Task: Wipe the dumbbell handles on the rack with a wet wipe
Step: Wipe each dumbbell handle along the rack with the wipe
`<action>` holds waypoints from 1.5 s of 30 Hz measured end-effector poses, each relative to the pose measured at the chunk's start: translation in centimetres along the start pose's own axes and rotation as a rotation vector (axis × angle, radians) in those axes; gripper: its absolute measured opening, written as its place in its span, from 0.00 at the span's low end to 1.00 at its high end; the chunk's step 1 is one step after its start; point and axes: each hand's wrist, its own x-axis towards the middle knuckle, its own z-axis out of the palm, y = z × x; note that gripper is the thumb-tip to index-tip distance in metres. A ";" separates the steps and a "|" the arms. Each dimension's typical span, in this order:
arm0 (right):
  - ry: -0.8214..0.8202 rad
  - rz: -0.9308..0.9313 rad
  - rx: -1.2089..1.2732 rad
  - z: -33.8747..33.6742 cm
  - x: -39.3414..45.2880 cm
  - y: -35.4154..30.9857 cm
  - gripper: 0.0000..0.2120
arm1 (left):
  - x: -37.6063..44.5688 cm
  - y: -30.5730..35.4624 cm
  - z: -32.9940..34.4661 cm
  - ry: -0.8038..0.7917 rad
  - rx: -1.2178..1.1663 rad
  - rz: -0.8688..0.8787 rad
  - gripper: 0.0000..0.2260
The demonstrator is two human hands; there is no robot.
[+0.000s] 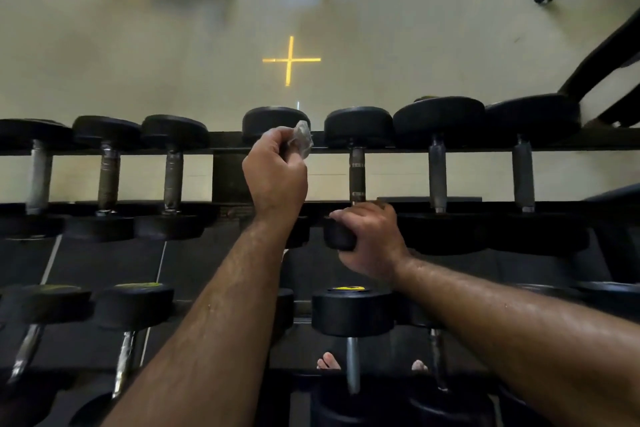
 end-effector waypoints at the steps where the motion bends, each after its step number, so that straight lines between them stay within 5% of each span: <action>1: 0.058 -0.031 0.028 0.3 -0.5 0.5 0.28 | 0.0 -0.3 0.3 -0.004 -0.002 -0.005 0.08; 5: -0.026 -0.127 0.013 -0.6 -0.1 1.2 0.31 | -0.5 -1.4 1.8 -0.102 0.030 0.045 0.06; 8: -0.100 -0.129 -0.245 -4.5 0.3 3.0 0.40 | -0.6 -1.8 3.5 -0.211 0.058 0.076 0.04; 12: -0.157 0.281 -0.420 -10.3 -0.3 6.3 0.59 | -0.7 -1.6 6.9 -0.346 0.158 -0.029 0.06; 14: -0.324 0.386 -0.311 -11.0 -0.4 6.7 0.66 | -1.0 -1.0 8.4 -0.363 0.157 -0.098 0.09; 16: -0.326 0.422 -0.202 -10.8 -0.2 6.7 0.70 | -1.7 -0.5 8.9 -0.381 0.174 -0.163 0.11; 18: -0.301 0.432 -0.191 -10.6 0.0 6.6 0.71 | -2.3 -1.0 8.2 -0.472 0.259 -0.192 0.12; 22: -0.317 0.448 -0.202 -10.9 0.0 6.2 0.73 | -1.7 -0.9 5.4 -0.940 0.377 -0.243 0.06; 26: -0.329 0.428 -0.216 -11.1 0.2 5.9 0.72 | 0.0 0.4 5.4 -0.731 0.417 -0.107 0.06; 31: -0.365 0.421 -0.262 -11.2 0.2 6.0 0.71 | -1.7 -1.3 5.9 -0.995 0.663 -0.225 0.08; 36: -0.372 0.404 -0.261 -11.0 0.2 6.2 0.72 | 1.1 0.6 4.4 -1.116 0.238 -0.436 0.12; 41: -0.368 0.392 -0.252 -11.3 0.0 6.3 0.72 | -0.5 1.4 6.5 -1.004 0.860 -0.117 0.03; 45: -0.362 0.387 -0.261 -11.2 0.1 6.3 0.72 | -0.9 3.3 7.5 -1.121 0.605 -0.132 0.04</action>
